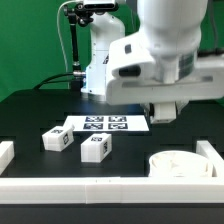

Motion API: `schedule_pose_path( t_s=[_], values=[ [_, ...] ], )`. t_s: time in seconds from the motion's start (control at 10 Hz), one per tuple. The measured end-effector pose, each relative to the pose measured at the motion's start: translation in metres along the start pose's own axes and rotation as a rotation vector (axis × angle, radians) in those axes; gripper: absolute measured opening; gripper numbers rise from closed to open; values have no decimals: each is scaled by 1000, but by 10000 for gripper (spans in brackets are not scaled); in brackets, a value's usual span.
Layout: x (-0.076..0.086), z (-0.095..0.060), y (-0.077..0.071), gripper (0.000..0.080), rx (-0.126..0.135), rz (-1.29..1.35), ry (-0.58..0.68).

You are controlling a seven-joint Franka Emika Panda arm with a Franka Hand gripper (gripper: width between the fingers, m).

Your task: Assemble stool

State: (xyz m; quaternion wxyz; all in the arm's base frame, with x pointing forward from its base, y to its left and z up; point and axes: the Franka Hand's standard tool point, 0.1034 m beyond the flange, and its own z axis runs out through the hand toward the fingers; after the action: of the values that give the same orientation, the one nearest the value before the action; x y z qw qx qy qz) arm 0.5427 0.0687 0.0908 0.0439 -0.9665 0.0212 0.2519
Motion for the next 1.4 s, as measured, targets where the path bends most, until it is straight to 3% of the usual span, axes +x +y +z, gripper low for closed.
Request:
schedule_pose_path(
  t_s=[0.1,0.5,0.7,1.0,1.2,1.4],
  values=[
    [5,-8,-3,324,1,-4,85],
    [16,-12,-4,324,6,-9,349],
    [20,-22,-10,324,8,-20,454],
    [39,-45,-28,324,16,-48,708],
    [40,-42,-27,324,19,-54,846],
    [42,-43,-27,324,4,-87,865]
  ],
)
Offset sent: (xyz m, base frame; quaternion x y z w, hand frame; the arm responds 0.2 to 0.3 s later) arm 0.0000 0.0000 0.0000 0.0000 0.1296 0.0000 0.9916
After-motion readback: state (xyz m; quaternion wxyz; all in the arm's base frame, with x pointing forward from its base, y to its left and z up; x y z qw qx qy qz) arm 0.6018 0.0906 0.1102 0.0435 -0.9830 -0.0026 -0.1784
